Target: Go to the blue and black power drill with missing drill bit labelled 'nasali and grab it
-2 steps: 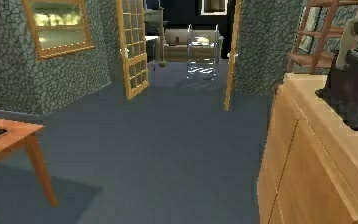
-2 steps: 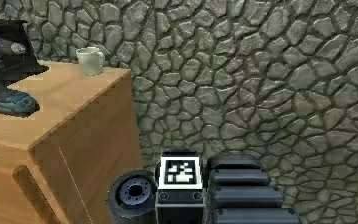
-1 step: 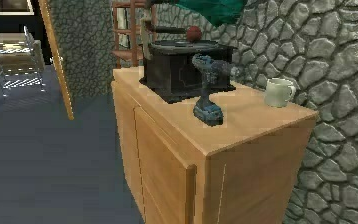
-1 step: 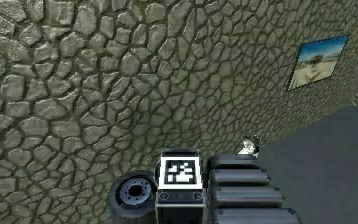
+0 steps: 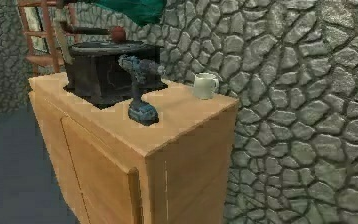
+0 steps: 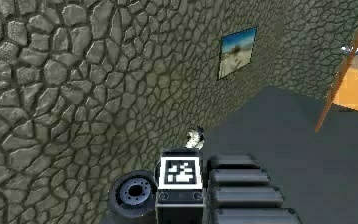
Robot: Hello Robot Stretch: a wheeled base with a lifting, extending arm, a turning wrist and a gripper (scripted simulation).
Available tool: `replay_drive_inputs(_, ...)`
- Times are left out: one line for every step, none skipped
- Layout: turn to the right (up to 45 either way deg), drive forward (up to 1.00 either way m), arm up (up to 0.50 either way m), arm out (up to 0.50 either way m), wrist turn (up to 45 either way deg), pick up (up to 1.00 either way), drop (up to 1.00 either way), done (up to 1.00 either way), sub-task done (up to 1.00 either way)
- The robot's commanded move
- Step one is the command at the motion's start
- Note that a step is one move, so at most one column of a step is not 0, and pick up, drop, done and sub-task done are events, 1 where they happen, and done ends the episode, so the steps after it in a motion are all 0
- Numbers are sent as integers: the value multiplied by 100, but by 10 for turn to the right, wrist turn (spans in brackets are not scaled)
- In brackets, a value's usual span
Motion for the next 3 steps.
replay_drive_inputs(0, 35, 0, 0, 0, 0, 0, 0, 0)
replay_drive_inputs(-450, 0, 0, 0, 0, 0, 0, 0, 0)
replay_drive_inputs(-450, 0, 0, 0, 0, 0, 0, 0, 0)
